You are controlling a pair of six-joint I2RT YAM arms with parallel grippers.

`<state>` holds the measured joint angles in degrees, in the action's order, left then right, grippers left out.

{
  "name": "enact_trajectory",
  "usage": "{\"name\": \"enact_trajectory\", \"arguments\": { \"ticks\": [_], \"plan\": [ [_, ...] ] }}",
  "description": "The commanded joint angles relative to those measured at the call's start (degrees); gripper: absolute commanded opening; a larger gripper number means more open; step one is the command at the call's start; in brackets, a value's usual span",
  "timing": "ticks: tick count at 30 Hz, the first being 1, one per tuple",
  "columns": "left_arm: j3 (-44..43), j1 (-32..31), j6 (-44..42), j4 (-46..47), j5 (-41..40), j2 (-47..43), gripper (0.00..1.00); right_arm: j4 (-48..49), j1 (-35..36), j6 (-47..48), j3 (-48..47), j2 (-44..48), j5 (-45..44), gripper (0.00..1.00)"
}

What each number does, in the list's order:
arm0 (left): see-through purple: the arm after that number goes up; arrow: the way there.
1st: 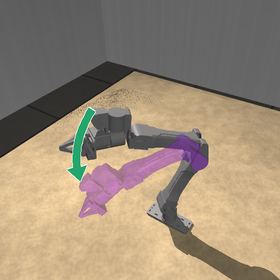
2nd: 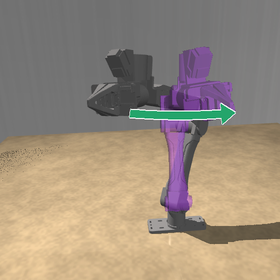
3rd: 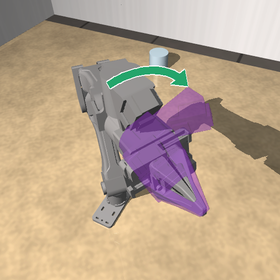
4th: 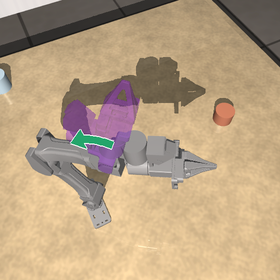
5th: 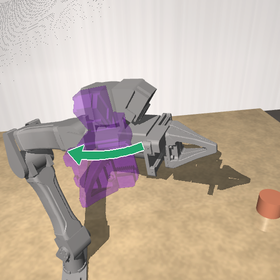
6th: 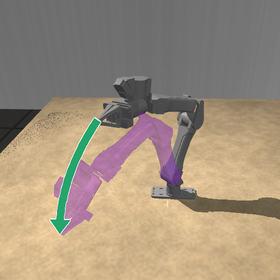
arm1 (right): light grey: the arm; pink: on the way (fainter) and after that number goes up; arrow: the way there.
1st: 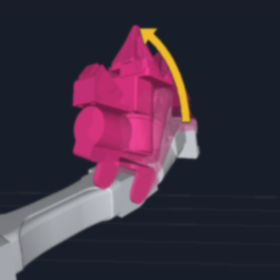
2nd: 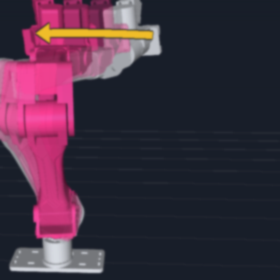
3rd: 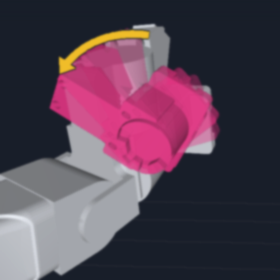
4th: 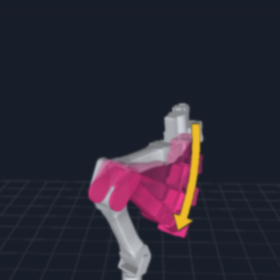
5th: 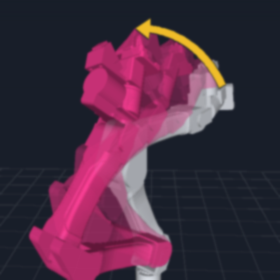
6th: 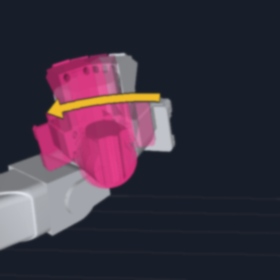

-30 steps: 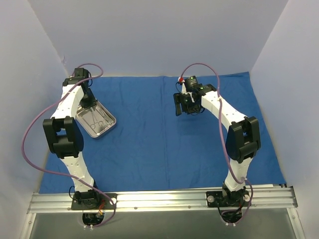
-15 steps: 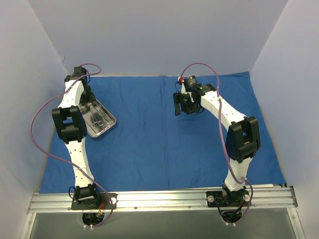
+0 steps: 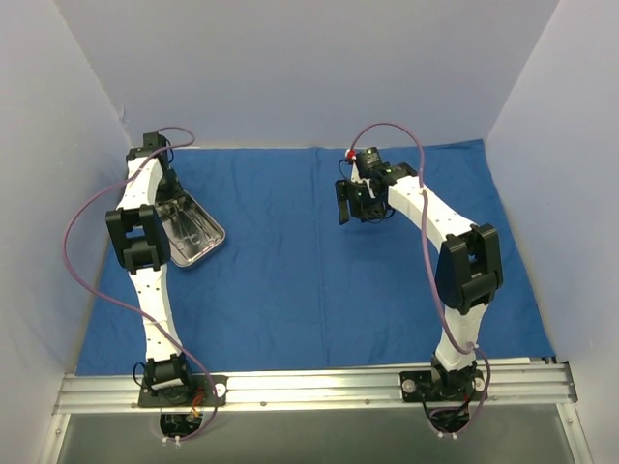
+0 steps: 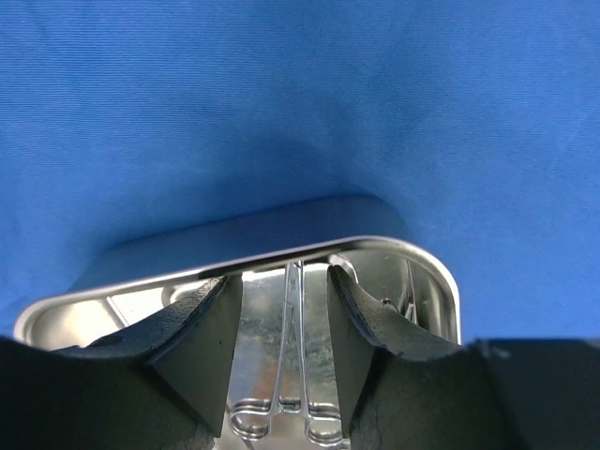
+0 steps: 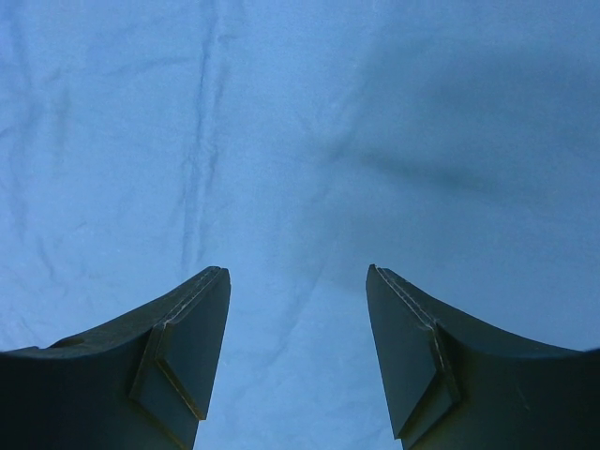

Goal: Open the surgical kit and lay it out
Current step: Pick up the medical item from the container.

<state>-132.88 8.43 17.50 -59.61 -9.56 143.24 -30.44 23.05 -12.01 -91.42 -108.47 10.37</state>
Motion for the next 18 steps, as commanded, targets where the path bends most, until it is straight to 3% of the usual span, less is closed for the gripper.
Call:
{"name": "enact_trajectory", "arguments": {
  "ticks": [1,5,12,17,18],
  "plan": [
    [-0.19,0.19,-0.8,0.64,0.86,0.46,0.5,-1.29,0.42,-0.3,-2.27,-0.96,0.09,0.6],
    [3.14,0.19,-0.01,2.21,0.51,0.46,0.48,-1.47,0.42,-0.12,-2.1,-0.7,-0.26,0.6],
    [5.96,0.45,0.26,4.24,1.57,1.87,0.34,-2.08,0.42,0.67,-2.19,-0.43,-0.7,0.6],
    [6.84,0.63,0.43,4.86,0.87,0.82,0.03,-2.44,0.42,1.46,-2.28,0.01,-1.41,0.6],
    [6.84,0.63,0.52,4.77,0.86,0.29,0.02,-2.35,0.42,1.55,-2.1,0.1,-1.41,0.6]
  ]
}}
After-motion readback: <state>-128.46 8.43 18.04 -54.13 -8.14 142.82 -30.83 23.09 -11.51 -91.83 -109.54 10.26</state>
